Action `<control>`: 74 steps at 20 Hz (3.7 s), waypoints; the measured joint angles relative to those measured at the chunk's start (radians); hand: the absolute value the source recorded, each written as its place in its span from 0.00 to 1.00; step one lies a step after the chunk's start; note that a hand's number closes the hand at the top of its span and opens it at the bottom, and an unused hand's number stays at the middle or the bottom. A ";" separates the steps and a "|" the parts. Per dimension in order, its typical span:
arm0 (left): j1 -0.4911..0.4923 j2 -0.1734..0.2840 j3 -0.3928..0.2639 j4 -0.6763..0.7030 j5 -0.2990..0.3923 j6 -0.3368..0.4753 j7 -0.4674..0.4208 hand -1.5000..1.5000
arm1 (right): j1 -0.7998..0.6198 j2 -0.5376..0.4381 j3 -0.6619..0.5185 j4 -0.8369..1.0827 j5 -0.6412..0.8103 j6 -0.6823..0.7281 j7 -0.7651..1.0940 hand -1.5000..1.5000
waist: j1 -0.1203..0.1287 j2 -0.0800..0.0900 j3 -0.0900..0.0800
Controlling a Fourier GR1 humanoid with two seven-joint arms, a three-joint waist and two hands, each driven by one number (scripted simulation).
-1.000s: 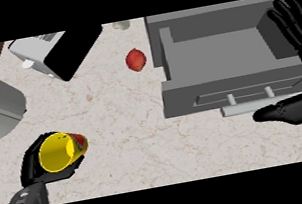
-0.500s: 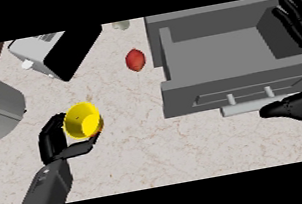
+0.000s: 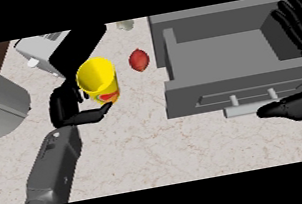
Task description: Pick up the cup, place it into the drawer and close the drawer
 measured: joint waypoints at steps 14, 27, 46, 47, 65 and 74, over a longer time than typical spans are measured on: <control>-0.302 -0.088 -0.205 -0.311 0.060 0.179 0.475 1.00 | 0.004 0.002 -0.008 0.005 0.017 -0.016 -0.001 0.00 | -0.002 -0.003 0.001; -0.646 -0.092 -0.378 -0.017 0.161 0.443 0.697 1.00 | -0.038 0.006 0.006 0.044 0.023 -0.003 -0.034 0.00 | -0.056 0.014 0.001; -0.661 -0.092 -0.623 0.199 0.292 0.398 0.746 0.00 | -0.147 0.025 0.071 0.072 -0.024 0.052 -0.020 0.00 | -0.195 0.051 0.002; -0.658 -0.092 -0.619 0.192 0.310 0.400 0.737 0.00 | -0.153 0.031 0.082 0.076 -0.039 0.067 -0.020 0.00 | -0.200 0.054 0.002; -0.631 -0.092 -0.554 0.127 0.566 0.434 0.503 0.00 | -0.082 -0.156 0.333 0.060 0.023 0.425 0.075 0.00 | -0.122 0.028 0.001; -0.556 -0.090 -0.548 0.083 0.613 0.391 0.452 0.00 | -0.022 -0.148 0.449 0.262 0.431 0.264 -0.073 0.00 | -0.015 0.014 0.001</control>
